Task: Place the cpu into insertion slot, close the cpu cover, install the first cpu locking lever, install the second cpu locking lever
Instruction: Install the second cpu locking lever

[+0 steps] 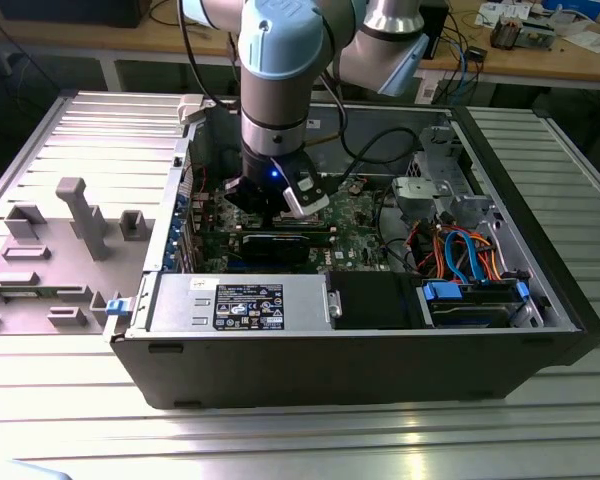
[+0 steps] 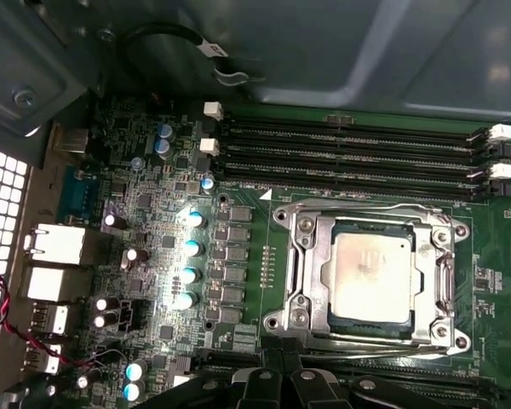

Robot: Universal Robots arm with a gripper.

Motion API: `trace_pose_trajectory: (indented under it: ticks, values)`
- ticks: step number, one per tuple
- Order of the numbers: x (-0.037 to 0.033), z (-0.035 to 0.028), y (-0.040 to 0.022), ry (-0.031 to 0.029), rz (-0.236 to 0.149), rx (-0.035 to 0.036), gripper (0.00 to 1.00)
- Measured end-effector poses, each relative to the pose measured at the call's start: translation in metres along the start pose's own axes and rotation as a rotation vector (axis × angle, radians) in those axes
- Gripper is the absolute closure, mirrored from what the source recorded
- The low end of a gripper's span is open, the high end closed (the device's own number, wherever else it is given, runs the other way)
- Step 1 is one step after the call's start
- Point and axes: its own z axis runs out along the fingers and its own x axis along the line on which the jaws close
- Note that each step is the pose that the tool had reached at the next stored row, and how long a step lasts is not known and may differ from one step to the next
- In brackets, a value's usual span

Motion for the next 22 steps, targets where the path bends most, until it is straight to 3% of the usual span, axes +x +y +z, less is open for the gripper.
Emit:
trace_pose_trajectory:
  ticks: [4,12,14,17,22]
  values:
    - [0.0001,0.0013,-0.0002,-0.0006,0.000,-0.0065,0.89]
    - [0.0019,0.0023,-0.0002,-0.0010,0.000,-0.0118,0.89]
    - [0.0020,0.0030,-0.0003,-0.0019,-0.001,-0.0225,0.89]
    - [0.0019,0.0039,-0.0004,-0.0029,-0.001,-0.0330,0.89]
    - [0.0020,0.0067,-0.0005,-0.0044,-0.001,-0.0447,0.89]
